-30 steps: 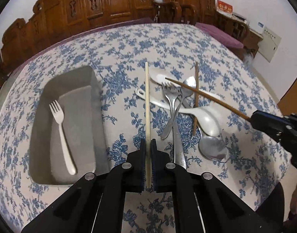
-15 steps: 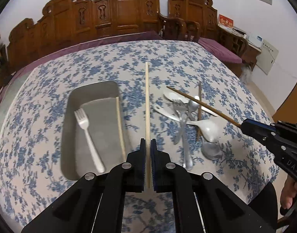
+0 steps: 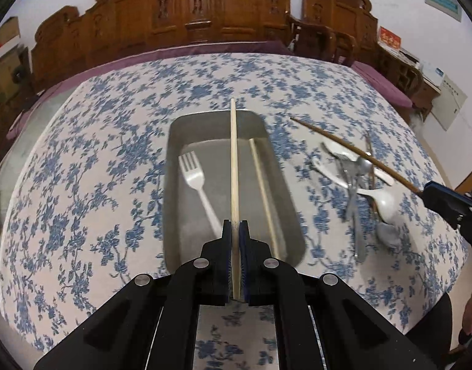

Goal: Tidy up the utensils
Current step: 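Carry both held chopsticks over the grey tray and lower them inside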

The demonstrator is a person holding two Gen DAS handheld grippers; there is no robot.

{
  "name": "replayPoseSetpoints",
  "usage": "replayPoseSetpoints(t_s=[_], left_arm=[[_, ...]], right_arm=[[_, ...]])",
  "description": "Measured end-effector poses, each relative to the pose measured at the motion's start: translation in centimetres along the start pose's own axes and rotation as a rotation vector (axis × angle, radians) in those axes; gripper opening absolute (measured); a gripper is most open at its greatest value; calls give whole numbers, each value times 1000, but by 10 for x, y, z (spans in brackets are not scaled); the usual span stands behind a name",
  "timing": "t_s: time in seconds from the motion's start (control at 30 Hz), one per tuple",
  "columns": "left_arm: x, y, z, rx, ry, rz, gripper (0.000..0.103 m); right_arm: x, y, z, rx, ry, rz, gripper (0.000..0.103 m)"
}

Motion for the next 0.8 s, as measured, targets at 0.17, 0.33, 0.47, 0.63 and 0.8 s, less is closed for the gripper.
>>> replayPoseSetpoints(t_s=[0.17,0.33,0.47,0.63,0.8], left_arm=[[10,2,12,-23,-11,21,4],[20,3,17,-26,-13,36,4],[25,2,20,-31,-12,45,4],[26,0,22,-37,-11,41,5],[16,-3,29,-40,1,12,5]], right_arm=[[12,-9,15,-12,-12,5,6],[20,-13,28,-27,-20,12,6],[27,-13,36,-33,-26,22,6],[36,-11,45,-37,-29,35,6],[49,-10,52,-43,-27,50,6]])
Point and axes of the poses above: each gripper's, at about its wrist camera, not at the fingertips, and x roughly the way its jaws point, z to its left, y to its underside, the point moved 1 cm from there along x, roughly the way its jaws point, and after that the axes turned 15 degrees about -z, right-handed, at the moved point
